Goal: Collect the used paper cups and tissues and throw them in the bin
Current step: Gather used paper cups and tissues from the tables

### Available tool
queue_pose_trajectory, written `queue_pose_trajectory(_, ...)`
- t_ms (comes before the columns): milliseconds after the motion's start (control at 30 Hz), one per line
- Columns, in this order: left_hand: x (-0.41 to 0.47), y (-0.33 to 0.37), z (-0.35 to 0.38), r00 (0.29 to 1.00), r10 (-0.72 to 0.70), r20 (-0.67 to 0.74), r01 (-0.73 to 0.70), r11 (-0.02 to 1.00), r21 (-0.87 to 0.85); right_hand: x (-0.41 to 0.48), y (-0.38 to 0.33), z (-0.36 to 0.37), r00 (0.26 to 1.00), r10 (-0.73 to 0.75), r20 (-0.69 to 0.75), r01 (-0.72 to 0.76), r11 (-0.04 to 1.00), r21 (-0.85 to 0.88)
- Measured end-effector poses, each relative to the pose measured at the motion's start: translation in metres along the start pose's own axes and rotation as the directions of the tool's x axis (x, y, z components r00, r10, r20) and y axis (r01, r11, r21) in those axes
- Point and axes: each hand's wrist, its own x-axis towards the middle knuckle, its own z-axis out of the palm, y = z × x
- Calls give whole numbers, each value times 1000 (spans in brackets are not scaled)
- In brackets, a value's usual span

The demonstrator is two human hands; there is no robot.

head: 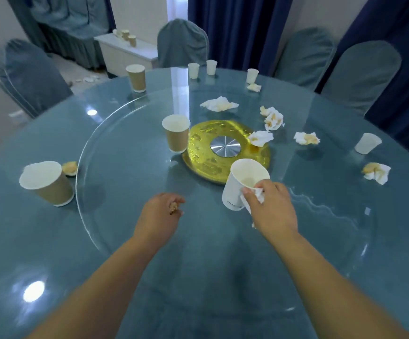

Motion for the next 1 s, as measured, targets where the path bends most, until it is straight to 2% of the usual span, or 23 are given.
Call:
queue_pose_trajectory(233,120,-3,-11,996,59,-68,-61,998,-32,73,-26,22,998,-30,-54,34,997,75)
queue_pose_trajectory(400,186,-1,-13,993,45,-108,-33,993,111,112,-29,37,997,-41,-69,47,995,87)
queue_pose_trajectory(533,216,1,-8,999,-28,-44,36,984,177,128,-29,47,995,-57,-85,65,994,89)
queue_pose_trajectory(600,220,-2,-6,998,-60,-20,62,979,196,130,-29,49,995,-45,-91,54,993,109)
queue_pose_trajectory(700,216,-10,-5,994,-51,-100,64,990,130,125,-28,48,996,-16,-87,29,989,145)
queue_pose_trajectory(867,177,-8,-10,991,14,-131,-7,998,56,99,-24,38,994,42,-98,-22,980,198)
queue_pose_trajectory(1000,115,-3,-19,987,98,-126,-96,995,24,55,-21,25,985,127,-113,-85,943,321)
